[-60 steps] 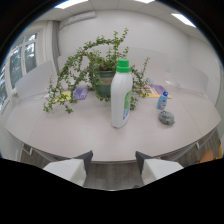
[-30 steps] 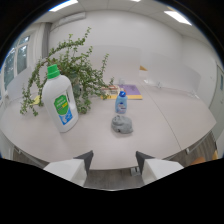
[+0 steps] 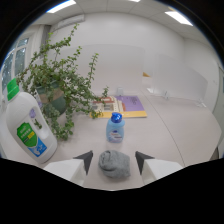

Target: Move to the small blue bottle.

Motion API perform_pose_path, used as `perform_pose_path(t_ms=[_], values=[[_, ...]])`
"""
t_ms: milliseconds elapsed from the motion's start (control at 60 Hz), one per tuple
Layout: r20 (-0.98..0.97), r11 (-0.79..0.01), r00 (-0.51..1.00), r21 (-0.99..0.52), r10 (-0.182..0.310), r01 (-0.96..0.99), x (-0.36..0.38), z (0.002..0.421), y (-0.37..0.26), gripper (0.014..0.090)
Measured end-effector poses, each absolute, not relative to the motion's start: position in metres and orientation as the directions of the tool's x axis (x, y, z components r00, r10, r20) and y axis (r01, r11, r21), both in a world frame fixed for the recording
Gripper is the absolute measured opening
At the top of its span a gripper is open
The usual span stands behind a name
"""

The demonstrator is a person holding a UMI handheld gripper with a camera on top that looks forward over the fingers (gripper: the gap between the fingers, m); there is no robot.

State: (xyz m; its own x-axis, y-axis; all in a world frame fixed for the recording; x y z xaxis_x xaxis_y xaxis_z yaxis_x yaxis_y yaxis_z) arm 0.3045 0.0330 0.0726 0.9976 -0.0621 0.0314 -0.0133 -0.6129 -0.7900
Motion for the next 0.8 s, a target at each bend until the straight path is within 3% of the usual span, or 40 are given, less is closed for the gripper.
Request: perform_pose_path(t_ms=[333, 800], values=[[0.031, -0.604, 0.997, -0.797, -0.071, -0.018, 0.311, 0.054, 0.096, 0.0844], [0.033, -0.616, 0.997, -0.788, -0.066, -0.014, 0.31, 0.041, 0.122, 0.0845]])
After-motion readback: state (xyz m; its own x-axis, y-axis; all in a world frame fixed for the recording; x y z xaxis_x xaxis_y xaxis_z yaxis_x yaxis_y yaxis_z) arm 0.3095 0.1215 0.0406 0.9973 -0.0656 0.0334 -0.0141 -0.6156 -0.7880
